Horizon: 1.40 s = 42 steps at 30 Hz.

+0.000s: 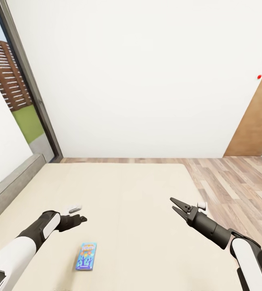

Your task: Put all the toys in the child's room - the three board games (two on the bed and one on the table), the two jigsaw puzzles on the table, and the tennis ball on the table - inside the toy box on the table in the child's room.

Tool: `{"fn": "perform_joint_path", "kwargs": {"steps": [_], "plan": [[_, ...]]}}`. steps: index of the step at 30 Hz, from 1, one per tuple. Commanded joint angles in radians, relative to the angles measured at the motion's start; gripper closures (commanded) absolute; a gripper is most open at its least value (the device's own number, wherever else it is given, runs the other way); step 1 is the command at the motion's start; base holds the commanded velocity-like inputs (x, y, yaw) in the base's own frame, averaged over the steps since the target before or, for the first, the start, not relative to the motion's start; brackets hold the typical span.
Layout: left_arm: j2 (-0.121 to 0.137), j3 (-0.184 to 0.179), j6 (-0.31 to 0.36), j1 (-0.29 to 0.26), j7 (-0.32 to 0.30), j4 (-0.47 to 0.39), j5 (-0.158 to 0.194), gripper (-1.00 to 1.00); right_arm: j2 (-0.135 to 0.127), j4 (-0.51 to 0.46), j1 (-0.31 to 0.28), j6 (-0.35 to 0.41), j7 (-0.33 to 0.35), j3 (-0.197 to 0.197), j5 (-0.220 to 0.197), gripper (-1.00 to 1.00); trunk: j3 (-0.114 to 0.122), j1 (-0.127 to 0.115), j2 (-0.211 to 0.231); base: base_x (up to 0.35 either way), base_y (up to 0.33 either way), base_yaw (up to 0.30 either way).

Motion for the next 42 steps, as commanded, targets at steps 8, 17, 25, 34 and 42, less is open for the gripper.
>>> {"fn": "perform_joint_path", "kwargs": {"steps": [8, 17, 25, 34, 42], "plan": [[0.000, -0.004, -0.015, -0.001, 0.001, -0.001, -0.003, -1.00, 0.001, -0.001, -0.001, 0.003, -0.002, -0.001, 0.003, -1.00, -0.015, 0.001, -0.002, 0.000, 0.000, 0.000], [-0.007, -0.004, -0.106, -0.001, 0.003, 0.007, -0.003, -1.00, 0.002, -0.001, -0.001, 0.001, -0.048, -0.001, 0.003, -1.00, -0.030, 0.001, -0.002, 0.000, 0.000, 0.000], [-0.008, -0.004, -0.176, -0.001, 0.003, 0.004, -0.004, -1.00, 0.004, -0.001, -0.001, -0.001, -0.056, 0.000, 0.003, -1.00, -0.043, 0.001, -0.002, 0.000, 0.000, 0.000], [-0.011, -0.004, -0.224, -0.001, 0.003, 0.004, -0.025, -1.00, 0.003, -0.001, -0.001, -0.003, -0.057, 0.000, 0.003, -1.00, -0.058, 0.001, -0.002, 0.000, 0.000, 0.000], [-0.013, -0.005, -0.229, -0.001, 0.003, 0.004, -0.038, -1.00, 0.002, 0.000, -0.001, -0.003, -0.057, -0.001, 0.003, -1.00, -0.071, 0.001, -0.002, 0.000, 0.000, 0.000]]}}
